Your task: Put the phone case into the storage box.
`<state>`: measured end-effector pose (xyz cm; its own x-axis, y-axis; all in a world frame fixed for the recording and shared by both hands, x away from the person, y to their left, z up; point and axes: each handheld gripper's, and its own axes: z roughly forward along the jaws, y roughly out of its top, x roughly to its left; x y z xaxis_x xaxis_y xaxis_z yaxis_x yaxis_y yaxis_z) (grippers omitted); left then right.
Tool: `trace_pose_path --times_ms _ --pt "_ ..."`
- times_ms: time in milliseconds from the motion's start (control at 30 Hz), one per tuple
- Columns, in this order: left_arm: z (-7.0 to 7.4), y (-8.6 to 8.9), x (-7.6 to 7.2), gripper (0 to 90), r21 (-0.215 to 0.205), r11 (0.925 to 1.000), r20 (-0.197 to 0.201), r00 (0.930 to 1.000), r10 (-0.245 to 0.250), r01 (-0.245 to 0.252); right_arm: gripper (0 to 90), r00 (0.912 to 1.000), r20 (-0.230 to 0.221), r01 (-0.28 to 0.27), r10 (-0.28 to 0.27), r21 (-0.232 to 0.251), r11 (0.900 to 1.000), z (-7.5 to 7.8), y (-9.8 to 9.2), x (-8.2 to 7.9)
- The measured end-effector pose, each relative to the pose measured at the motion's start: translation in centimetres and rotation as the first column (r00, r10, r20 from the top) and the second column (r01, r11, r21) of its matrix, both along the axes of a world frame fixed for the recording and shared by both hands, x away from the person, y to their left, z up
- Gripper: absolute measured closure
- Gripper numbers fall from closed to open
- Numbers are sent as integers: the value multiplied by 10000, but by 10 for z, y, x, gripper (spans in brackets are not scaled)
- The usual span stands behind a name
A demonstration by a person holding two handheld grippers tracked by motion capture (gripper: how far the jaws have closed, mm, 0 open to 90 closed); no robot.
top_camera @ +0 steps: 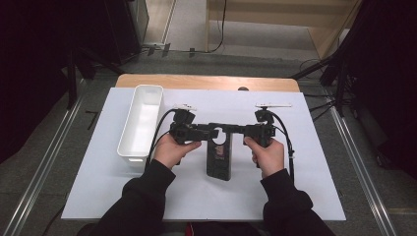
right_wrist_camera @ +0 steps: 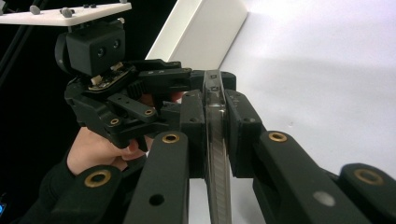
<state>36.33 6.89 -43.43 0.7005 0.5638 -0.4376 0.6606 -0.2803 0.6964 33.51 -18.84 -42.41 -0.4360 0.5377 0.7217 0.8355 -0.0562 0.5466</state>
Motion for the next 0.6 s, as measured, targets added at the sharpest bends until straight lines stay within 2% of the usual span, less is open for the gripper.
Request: trace_pose_path --times_ms 267,600 --pt "-1 -1 1 480 -50 9999 -212 9997 -136 135 773 10000 19 -37 37 16 10000 1 2 -1" --pt "-3 0 2 561 -170 9996 -255 9994 -225 221 773 10000 52 -77 77 81 9999 1 3 -2"
